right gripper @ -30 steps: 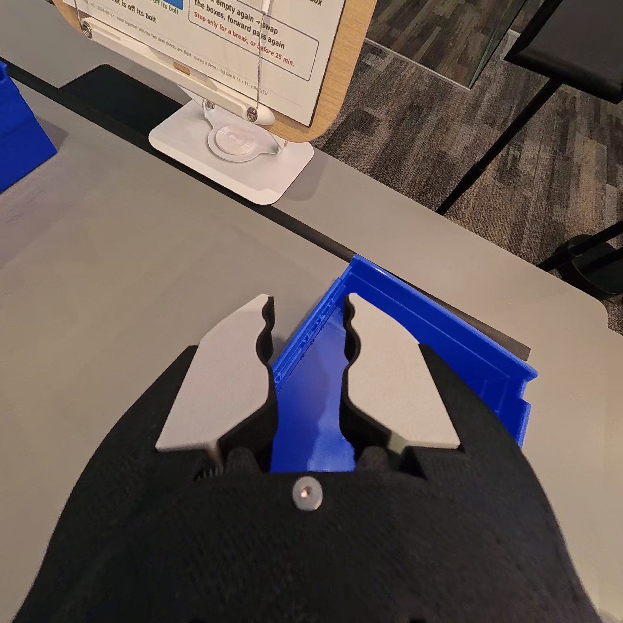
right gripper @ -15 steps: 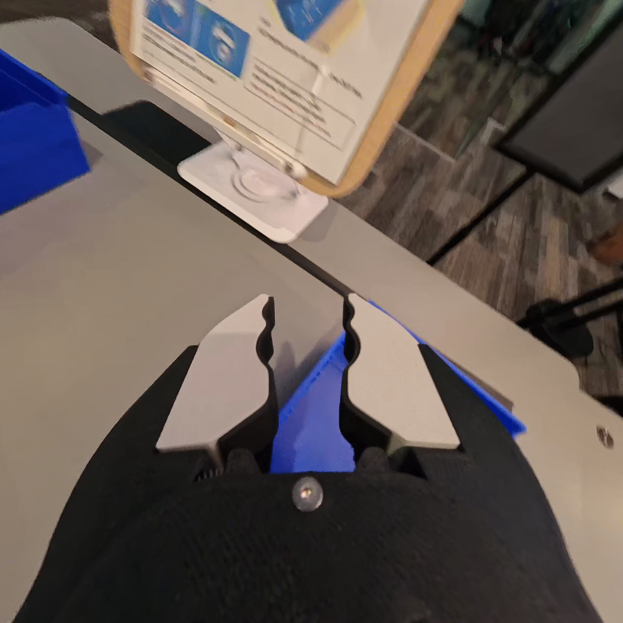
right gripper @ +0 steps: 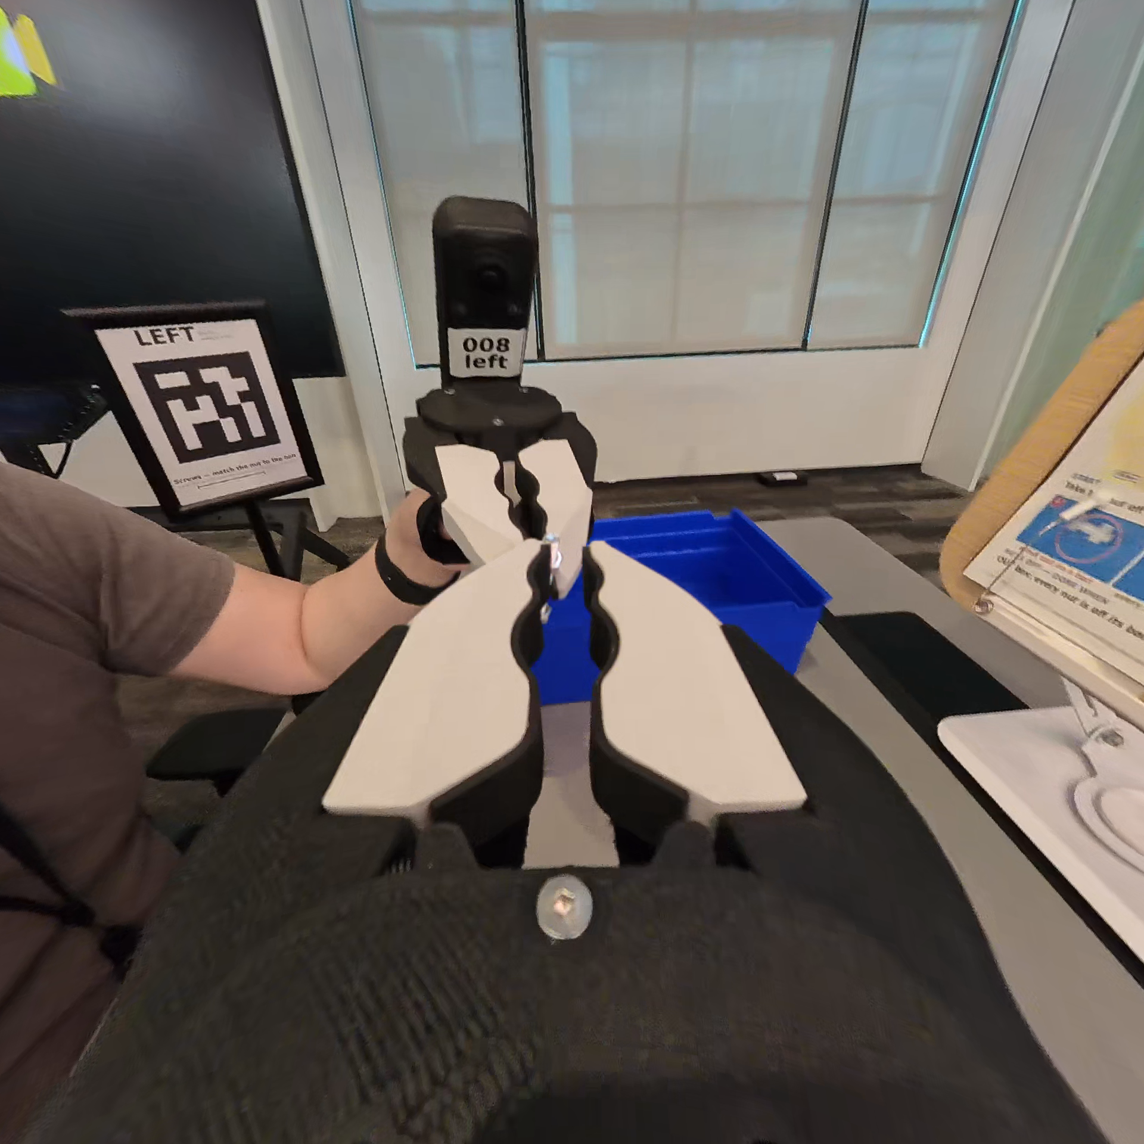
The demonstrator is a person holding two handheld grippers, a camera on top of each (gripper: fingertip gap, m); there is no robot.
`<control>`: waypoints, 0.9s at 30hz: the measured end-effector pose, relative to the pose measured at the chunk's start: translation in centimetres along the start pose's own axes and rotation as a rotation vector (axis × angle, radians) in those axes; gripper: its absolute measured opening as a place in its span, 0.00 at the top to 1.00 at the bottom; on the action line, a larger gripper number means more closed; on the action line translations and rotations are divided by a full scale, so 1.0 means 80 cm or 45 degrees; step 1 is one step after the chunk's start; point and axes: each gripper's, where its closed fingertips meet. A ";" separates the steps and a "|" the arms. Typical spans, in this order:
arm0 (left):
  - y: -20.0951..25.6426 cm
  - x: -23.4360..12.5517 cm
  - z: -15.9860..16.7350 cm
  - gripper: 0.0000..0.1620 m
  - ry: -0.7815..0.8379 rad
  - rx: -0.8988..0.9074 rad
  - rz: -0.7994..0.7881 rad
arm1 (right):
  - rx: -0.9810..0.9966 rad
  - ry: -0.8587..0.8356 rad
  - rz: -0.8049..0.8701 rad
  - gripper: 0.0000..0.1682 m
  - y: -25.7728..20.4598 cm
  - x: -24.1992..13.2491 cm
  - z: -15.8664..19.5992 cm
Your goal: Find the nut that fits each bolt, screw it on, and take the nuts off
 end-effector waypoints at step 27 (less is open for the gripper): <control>0.013 0.005 0.000 0.96 0.020 0.069 0.054 | 0.027 0.031 -0.122 0.96 -0.021 0.014 0.003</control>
Point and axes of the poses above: each gripper's, where its closed fingertips meet, x out along the fingers, z out of its underside, y = z × x across the jaws, and after that the axes turned 9 degrees about -x, right-handed
